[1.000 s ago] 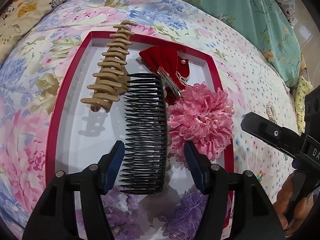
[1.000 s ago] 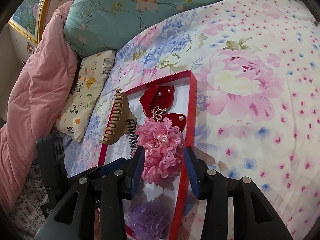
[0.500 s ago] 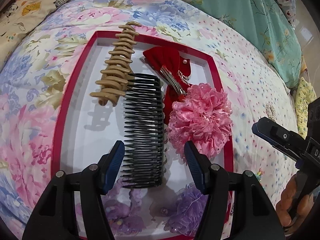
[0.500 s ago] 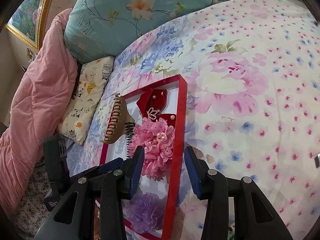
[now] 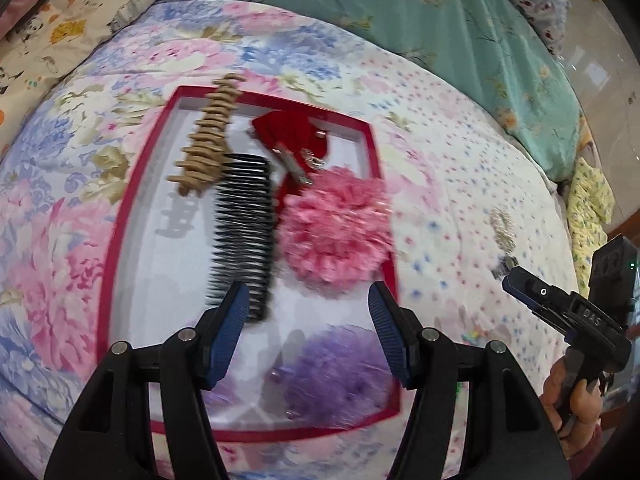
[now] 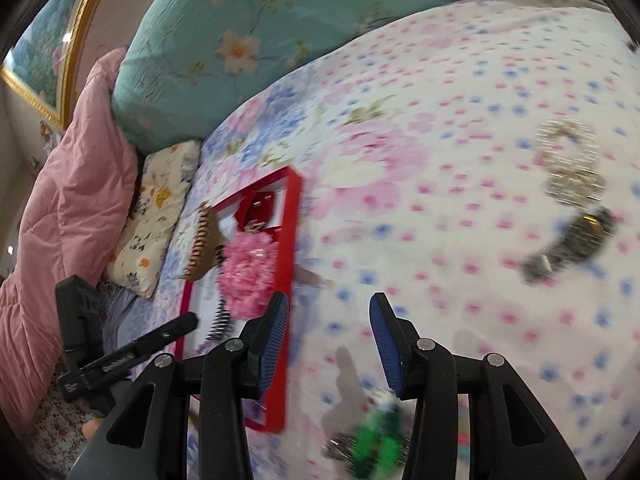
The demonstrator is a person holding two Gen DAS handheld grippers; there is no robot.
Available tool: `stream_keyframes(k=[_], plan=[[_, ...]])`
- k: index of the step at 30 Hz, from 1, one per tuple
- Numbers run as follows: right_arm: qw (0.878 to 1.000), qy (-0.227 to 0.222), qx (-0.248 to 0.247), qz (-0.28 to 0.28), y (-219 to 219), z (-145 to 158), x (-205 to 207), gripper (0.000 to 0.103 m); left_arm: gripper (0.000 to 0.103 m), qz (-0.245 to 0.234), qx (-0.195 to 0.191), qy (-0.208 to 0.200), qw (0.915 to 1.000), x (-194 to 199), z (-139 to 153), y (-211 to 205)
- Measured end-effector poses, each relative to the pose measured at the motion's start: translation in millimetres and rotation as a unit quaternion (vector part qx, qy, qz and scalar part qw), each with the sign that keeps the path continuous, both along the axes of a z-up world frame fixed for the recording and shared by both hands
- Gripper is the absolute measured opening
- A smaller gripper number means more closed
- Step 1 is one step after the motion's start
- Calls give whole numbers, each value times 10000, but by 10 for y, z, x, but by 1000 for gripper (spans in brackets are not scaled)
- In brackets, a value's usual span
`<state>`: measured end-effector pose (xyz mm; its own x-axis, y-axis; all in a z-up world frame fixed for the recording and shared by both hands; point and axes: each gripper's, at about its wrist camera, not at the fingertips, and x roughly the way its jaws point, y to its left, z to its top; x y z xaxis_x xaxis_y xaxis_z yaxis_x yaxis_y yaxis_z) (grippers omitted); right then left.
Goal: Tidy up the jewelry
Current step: 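Move the left tool to the pearl bracelet while the right tool approaches the pastel beaded bracelet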
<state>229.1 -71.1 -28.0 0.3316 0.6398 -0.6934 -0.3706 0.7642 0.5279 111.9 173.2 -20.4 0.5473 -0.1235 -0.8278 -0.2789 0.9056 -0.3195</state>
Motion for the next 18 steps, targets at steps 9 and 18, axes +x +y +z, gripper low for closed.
stream_keyframes(k=[9,18], plan=[[9967,-27,-107,-807,-910,57,12,45,73,-504,1,-62,9987,48,85,-546],[9895,-51,-183,-1431,-1572,57,-81,45,73,-939,87,7,9955,107,69,-991]])
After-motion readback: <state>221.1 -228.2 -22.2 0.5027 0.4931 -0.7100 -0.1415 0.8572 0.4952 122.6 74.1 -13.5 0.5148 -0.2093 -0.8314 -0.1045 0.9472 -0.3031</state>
